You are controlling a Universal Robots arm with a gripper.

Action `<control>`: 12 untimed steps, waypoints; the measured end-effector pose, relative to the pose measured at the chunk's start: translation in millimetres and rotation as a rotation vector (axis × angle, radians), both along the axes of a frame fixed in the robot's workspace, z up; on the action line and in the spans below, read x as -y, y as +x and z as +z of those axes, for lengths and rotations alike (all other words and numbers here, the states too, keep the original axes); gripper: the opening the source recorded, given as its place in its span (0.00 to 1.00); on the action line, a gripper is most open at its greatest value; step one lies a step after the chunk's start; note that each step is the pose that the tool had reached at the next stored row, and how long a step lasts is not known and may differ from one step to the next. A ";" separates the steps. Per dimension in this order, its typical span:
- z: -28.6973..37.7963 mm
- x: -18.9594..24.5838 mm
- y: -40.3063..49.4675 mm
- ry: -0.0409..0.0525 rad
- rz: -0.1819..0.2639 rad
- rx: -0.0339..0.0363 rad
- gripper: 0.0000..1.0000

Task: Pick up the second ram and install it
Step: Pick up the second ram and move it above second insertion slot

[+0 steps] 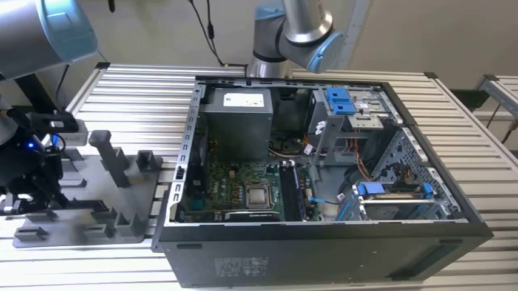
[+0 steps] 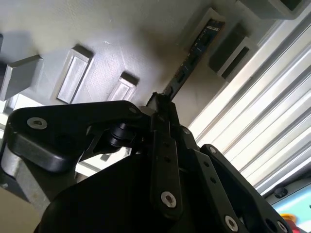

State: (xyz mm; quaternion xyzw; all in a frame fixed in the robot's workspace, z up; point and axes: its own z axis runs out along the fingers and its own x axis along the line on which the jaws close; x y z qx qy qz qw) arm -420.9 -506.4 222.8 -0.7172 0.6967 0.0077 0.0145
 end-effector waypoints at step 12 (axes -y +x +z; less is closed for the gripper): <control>3.9 0.0 0.0 0.0003 -0.003 -0.0001 0.14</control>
